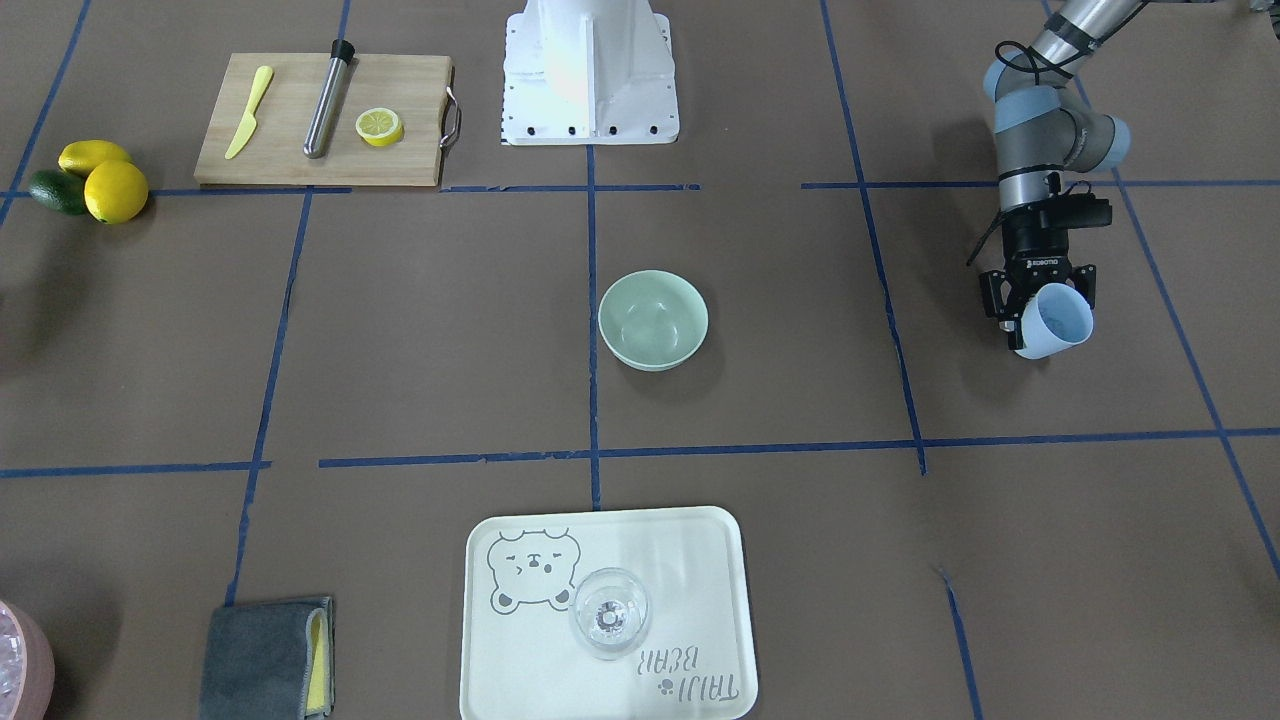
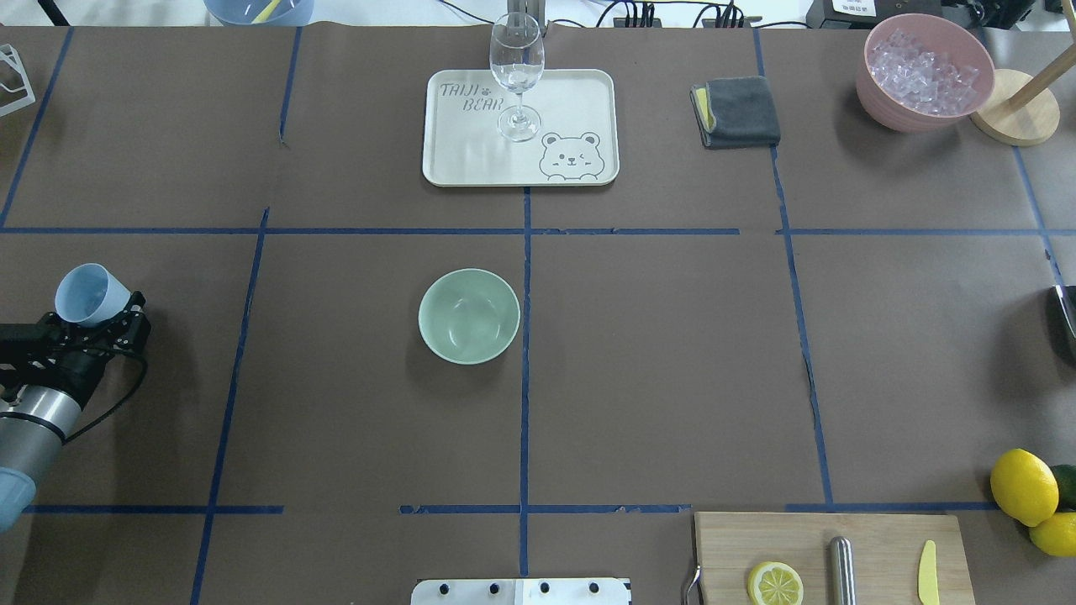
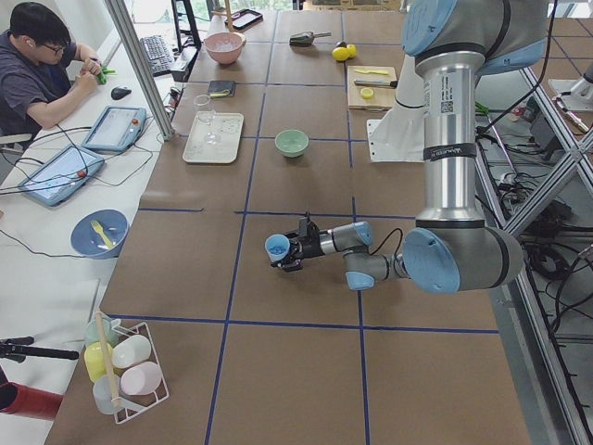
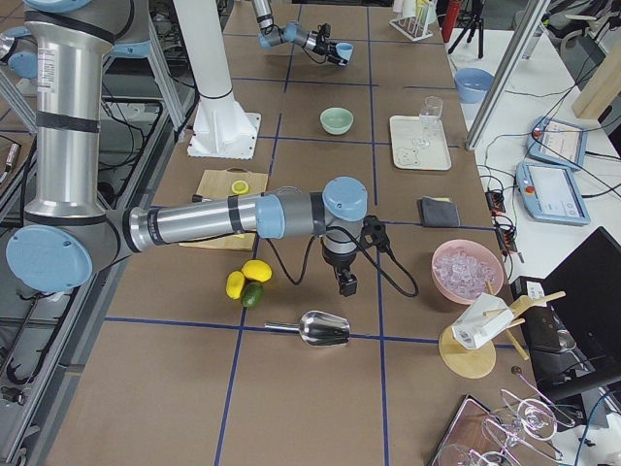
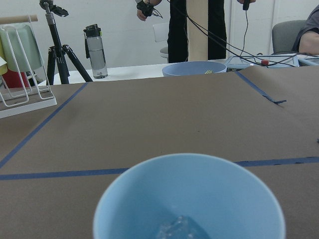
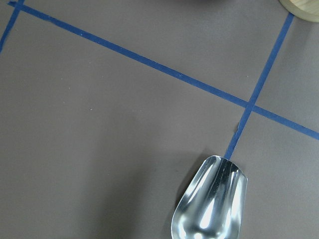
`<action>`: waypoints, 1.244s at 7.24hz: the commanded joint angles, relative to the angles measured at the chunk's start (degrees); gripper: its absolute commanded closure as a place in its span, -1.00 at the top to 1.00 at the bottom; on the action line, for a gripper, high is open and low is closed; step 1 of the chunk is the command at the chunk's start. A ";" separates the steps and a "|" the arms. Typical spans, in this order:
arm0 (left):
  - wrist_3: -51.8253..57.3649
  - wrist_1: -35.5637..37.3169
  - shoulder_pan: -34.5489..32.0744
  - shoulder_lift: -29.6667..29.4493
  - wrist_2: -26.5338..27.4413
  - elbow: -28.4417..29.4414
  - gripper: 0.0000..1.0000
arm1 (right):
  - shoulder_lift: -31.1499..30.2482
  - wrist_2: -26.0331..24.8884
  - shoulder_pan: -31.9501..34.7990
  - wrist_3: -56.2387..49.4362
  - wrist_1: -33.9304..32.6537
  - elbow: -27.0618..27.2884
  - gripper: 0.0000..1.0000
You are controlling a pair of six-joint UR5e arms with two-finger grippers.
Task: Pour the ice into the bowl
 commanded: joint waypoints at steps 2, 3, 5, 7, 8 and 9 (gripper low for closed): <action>14.41 -5.35 -2.16 0.48 -6.27 -4.79 -1.00 | 0.08 -0.09 0.19 0.17 0.00 -0.09 1.00; 23.30 -5.26 -4.18 -0.12 -6.62 -6.29 -1.00 | 0.08 -0.09 0.27 0.25 -0.09 -0.09 1.00; 40.96 -5.17 -6.74 -1.70 -12.75 -10.67 -1.00 | -0.18 -0.09 0.62 2.00 -0.09 -0.18 1.00; 45.18 -2.56 -6.49 -6.69 -12.78 -13.15 -1.00 | -0.88 -0.88 2.02 4.20 -0.26 -0.87 1.00; 45.18 4.86 -6.48 -12.29 -12.78 -13.24 -1.00 | -1.14 -2.19 3.16 4.73 -0.61 -1.49 1.00; 45.18 11.98 -6.31 -16.78 -12.69 -13.24 -1.00 | -2.54 -4.12 3.87 5.35 -0.44 -1.67 1.00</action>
